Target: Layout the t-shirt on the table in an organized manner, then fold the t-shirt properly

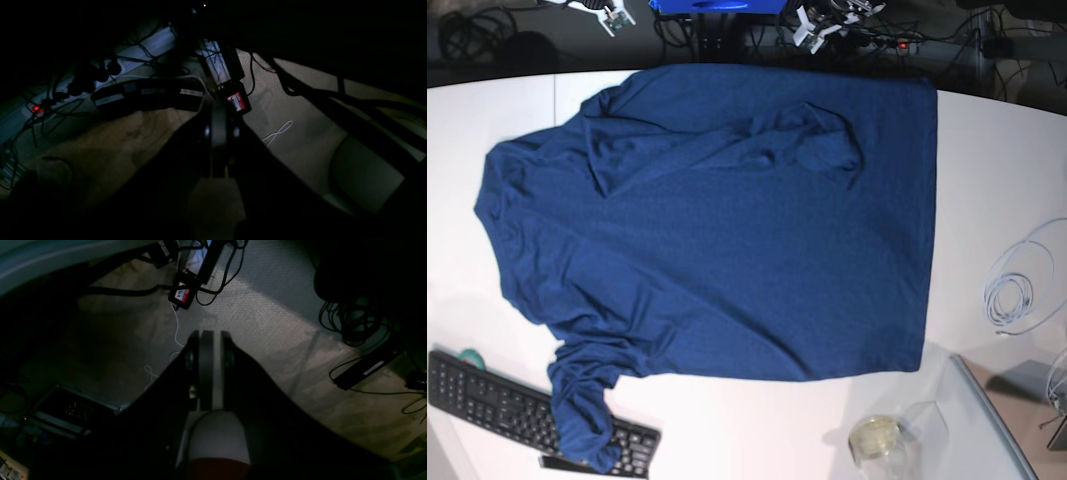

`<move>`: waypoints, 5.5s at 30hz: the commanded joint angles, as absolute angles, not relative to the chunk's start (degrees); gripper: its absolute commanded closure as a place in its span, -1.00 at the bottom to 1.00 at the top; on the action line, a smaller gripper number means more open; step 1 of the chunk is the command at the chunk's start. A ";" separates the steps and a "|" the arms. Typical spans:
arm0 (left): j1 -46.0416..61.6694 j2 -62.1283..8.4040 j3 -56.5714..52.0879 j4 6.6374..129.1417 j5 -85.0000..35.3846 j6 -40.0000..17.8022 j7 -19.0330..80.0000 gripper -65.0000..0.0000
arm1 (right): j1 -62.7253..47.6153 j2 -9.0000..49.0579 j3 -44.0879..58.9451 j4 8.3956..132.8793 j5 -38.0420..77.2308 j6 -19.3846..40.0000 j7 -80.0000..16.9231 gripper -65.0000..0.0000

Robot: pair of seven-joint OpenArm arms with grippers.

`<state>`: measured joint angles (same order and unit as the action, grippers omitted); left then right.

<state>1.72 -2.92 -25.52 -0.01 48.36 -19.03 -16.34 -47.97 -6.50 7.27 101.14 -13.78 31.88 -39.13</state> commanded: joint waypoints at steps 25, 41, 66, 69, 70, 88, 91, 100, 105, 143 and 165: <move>1.80 -2.95 -25.45 0.00 48.57 -19.30 -16.75 1.00 | -44.09 -5.85 7.52 99.21 -7.52 38.02 -41.27 1.00; 1.71 -2.86 -25.54 0.00 48.75 -19.30 -17.10 1.00 | -42.59 -6.11 7.34 98.77 -7.25 30.81 -41.27 1.00; 4.88 -3.82 -25.36 0.00 48.92 -19.56 -16.75 1.00 | -42.24 -7.34 7.16 110.99 2.86 16.57 -42.59 1.00; 6.11 -5.85 -25.54 0.00 48.66 -19.65 -17.45 1.00 | -40.57 -7.34 7.34 110.99 2.86 16.57 -43.74 1.00; 6.73 -6.46 -25.45 0.00 48.66 -19.65 -17.80 1.00 | -39.96 -7.34 7.43 110.90 2.86 16.57 -44.18 1.00; 21.58 -11.91 -25.36 12.79 17.19 -19.65 -42.77 1.00 | -32.22 -7.25 7.52 113.54 13.32 16.40 -50.68 0.97; 25.63 -10.95 -25.36 21.67 13.14 -19.65 -42.59 1.00 | -30.11 -7.16 9.45 113.54 13.49 16.40 -53.76 0.97; 30.55 -10.24 -25.36 35.74 0.84 -19.65 -42.51 1.00 | -25.19 -5.32 4.00 113.71 13.49 20.35 -61.67 0.09; 30.73 -10.24 -25.36 38.99 -0.40 -19.65 -41.27 1.00 | -22.64 -5.32 0.66 114.33 14.46 24.57 -61.93 -0.70; 27.74 -11.30 -26.42 78.64 -14.90 -39.43 -1.63 1.00 | -26.95 -3.38 6.20 112.48 17.19 -22.11 -18.07 -0.46; 20.00 -13.49 -32.66 72.75 -18.15 -33.98 7.78 1.00 | -17.10 14.55 24.92 91.03 46.46 -12.79 -27.03 -0.45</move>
<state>19.88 -12.58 -32.47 71.92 -16.95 -33.69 9.06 -17.45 14.13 24.73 90.02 46.11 -13.23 -27.64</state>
